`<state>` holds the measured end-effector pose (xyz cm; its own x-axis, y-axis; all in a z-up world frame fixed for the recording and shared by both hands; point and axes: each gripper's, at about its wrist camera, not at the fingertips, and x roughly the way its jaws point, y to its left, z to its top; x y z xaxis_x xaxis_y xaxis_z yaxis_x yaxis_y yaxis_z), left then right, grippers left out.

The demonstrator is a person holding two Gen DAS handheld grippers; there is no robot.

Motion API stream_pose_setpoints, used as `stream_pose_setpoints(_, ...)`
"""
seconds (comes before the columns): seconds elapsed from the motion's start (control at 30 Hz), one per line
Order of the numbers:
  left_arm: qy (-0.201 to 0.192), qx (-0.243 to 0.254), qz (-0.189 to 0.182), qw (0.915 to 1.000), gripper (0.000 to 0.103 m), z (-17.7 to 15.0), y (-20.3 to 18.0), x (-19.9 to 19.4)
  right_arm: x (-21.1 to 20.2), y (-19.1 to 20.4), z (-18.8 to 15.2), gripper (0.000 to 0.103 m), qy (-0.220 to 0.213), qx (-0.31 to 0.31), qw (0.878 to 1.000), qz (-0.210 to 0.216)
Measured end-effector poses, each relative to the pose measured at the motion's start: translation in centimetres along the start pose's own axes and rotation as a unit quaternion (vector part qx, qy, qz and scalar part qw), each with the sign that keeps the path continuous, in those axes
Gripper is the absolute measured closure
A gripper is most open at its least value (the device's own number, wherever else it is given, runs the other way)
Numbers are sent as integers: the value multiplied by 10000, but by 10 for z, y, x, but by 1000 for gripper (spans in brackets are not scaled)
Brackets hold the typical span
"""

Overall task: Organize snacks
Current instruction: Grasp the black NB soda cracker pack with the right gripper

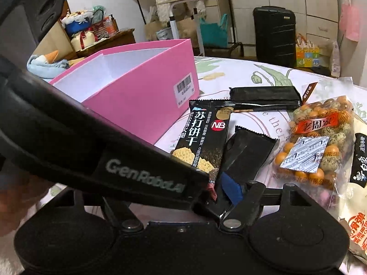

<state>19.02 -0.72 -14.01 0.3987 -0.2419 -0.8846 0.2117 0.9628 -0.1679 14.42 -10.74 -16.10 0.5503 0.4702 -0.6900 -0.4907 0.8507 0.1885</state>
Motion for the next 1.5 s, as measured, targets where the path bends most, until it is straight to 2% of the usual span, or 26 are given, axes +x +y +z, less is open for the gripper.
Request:
stream_pose_setpoints(0.1,-77,-122,-79,9999,58,1,1,4,4,5,0,23,-103,-170,9995,-229)
stream_pose_setpoints(0.17,-99,-154,-146,9997,58,1,2,5,7,11,-1,26,-126,-346,9979,-541)
stream_pose_setpoints(0.2,-111,-177,-200,9996,58,1,3,4,8,13,-2,34,-152,-432,9967,-673)
stream_pose_setpoints(0.27,-133,-225,-294,9992,59,2,5,3,6,13,-4,38,-167,-507,9956,-767)
stream_pose_setpoints(0.53,-174,-542,-772,9954,58,-1,14,-5,-17,4,-11,39,-57,-209,9972,-720)
stream_pose_setpoints(0.7,-251,-533,-546,9968,60,-4,10,-1,-32,0,-15,39,19,-193,9983,-554)
stream_pose_setpoints(0.8,-157,-792,-691,9943,62,-7,13,5,-33,2,-19,38,112,-322,9979,-554)
stream_pose_setpoints(0.93,-83,-966,-687,9929,65,-9,16,11,-28,2,-22,35,256,-348,9977,-524)
stream_pose_setpoints(1.07,6,-1120,-793,9905,65,-10,19,14,-20,5,-13,31,297,-501,9968,-543)
stream_pose_setpoints(1.27,39,-993,-847,9914,65,-10,19,12,-20,8,-5,47,378,-586,9951,-699)
stream_pose_setpoints(1.5,175,-806,-1139,9901,65,-9,10,-8,-45,16,6,48,512,-559,9936,-841)
